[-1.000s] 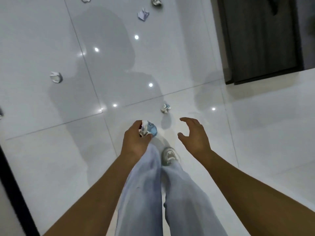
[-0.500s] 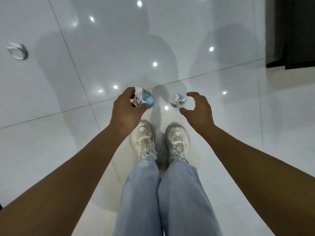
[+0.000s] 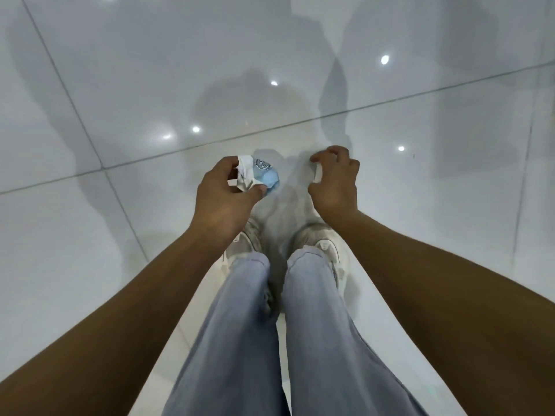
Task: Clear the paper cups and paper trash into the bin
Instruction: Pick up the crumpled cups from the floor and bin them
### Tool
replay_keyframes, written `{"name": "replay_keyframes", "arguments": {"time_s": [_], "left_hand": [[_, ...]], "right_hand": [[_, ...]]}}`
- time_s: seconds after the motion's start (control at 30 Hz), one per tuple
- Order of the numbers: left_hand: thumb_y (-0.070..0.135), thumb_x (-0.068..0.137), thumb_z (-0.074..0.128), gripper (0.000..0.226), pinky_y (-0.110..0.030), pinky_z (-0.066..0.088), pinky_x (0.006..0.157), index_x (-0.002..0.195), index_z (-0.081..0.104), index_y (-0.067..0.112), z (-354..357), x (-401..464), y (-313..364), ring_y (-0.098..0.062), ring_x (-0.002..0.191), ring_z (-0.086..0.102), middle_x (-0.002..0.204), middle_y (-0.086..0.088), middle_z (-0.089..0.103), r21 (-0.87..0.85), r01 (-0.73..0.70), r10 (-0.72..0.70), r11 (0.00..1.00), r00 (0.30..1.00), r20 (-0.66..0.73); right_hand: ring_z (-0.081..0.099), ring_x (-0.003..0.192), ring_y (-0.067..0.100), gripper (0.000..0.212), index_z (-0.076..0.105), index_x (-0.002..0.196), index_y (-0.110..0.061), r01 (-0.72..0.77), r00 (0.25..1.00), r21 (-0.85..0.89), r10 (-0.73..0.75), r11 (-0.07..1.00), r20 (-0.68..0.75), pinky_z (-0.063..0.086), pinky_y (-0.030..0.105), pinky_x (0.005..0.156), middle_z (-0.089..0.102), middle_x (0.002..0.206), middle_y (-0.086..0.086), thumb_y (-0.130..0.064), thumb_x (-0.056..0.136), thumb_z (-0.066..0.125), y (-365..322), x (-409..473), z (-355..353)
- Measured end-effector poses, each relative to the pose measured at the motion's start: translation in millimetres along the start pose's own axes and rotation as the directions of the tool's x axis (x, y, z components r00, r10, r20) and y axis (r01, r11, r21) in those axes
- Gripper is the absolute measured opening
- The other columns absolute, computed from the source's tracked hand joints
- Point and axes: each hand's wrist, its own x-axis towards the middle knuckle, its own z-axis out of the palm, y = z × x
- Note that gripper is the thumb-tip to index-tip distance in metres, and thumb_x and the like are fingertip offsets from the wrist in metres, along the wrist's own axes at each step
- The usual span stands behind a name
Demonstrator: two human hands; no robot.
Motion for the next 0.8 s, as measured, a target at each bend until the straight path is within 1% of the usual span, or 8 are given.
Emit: {"name": "replay_keyframes", "arguments": {"time_s": [0.07,0.13,0.23,0.33,0.5,0.63,0.73,0.8], "left_hand": [[0.011,0.078,0.074,0.038,-0.023,0.051,0.074,0.113,0.061,0.019,2,0,2,-0.016,0.090,0.067,0.107,0.003,0.066,-0.010,0.013,-0.013,1.000,1.000,-0.008],[0.012,0.079,0.074,0.037,-0.023,0.052,0.074,0.112,0.060,0.021,1,-4,8,-0.016,0.090,0.066,0.108,0.002,0.066,-0.006,0.015,-0.015,1.000,1.000,-0.010],[0.011,0.079,0.074,0.039,-0.026,0.051,0.076,0.115,0.060,0.018,-7,-20,26,-0.019,0.092,0.066,0.111,0.000,0.065,-0.010,0.015,-0.016,1.000,0.999,-0.034],[0.010,0.079,0.073,0.039,-0.022,0.048,0.076,0.116,0.060,0.015,-24,-57,54,-0.018,0.092,0.065,0.111,-0.001,0.064,-0.018,0.027,-0.028,0.999,0.997,-0.077],[0.010,0.079,0.072,0.036,-0.019,0.046,0.077,0.113,0.060,0.013,-68,-157,108,-0.013,0.096,0.060,0.108,0.000,0.064,-0.066,0.020,-0.028,0.998,0.992,-0.125],[0.010,0.080,0.073,0.036,-0.020,0.044,0.080,0.113,0.060,0.011,-111,-254,153,-0.011,0.097,0.058,0.106,0.001,0.062,-0.141,-0.006,-0.024,0.990,0.976,-0.215],[0.010,0.079,0.073,0.037,-0.019,0.044,0.078,0.113,0.059,0.010,-145,-324,176,-0.010,0.094,0.057,0.103,0.002,0.061,-0.203,-0.012,-0.053,0.979,0.949,-0.311],[0.009,0.078,0.073,0.035,-0.017,0.043,0.075,0.111,0.060,0.009,-165,-367,181,-0.009,0.090,0.056,0.101,0.002,0.060,-0.268,-0.036,-0.070,0.963,0.924,-0.376]], "right_hand": [[0.032,0.125,0.025,0.045,0.054,0.124,-0.019,-0.008,1.000,-0.005,0.008,1.000,-0.002,0.047,0.029,0.087,0.040,0.135,0.003,-0.001,0.084,0.062,-2,-2,0],[0.034,0.124,0.025,0.042,0.055,0.124,-0.020,0.000,1.000,0.026,0.001,1.000,-0.007,0.045,0.033,0.093,0.044,0.133,0.003,-0.007,0.084,0.065,-6,-7,-7],[0.037,0.120,0.023,0.042,0.057,0.123,-0.021,0.029,0.999,0.106,-0.025,0.994,-0.034,0.041,0.025,0.083,0.046,0.130,0.001,-0.011,0.083,0.067,-24,-27,-33],[0.037,0.119,0.022,0.046,0.057,0.123,-0.020,0.108,0.994,0.156,-0.102,0.982,-0.049,0.041,0.024,0.083,0.048,0.130,0.001,-0.006,0.080,0.065,-55,-63,-78],[0.038,0.119,0.021,0.048,0.056,0.125,-0.019,0.267,0.963,0.188,-0.266,0.945,-0.033,0.038,0.025,0.077,0.048,0.129,0.000,-0.006,0.079,0.063,-125,-147,-170],[0.041,0.119,0.021,0.047,0.055,0.126,-0.018,0.376,0.924,0.175,-0.383,0.910,0.004,0.037,0.022,0.080,0.049,0.129,0.001,-0.009,0.082,0.066,-180,-226,-244],[0.044,0.118,0.024,0.047,0.054,0.129,-0.016,0.478,0.871,0.090,-0.484,0.874,0.077,0.035,0.019,0.084,0.050,0.131,0.003,-0.012,0.083,0.066,-216,-283,-289],[0.045,0.119,0.024,0.048,0.053,0.130,-0.016,0.573,0.809,0.026,-0.570,0.819,0.142,0.034,0.019,0.086,0.049,0.132,0.004,-0.013,0.084,0.064,-238,-316,-315]]}}
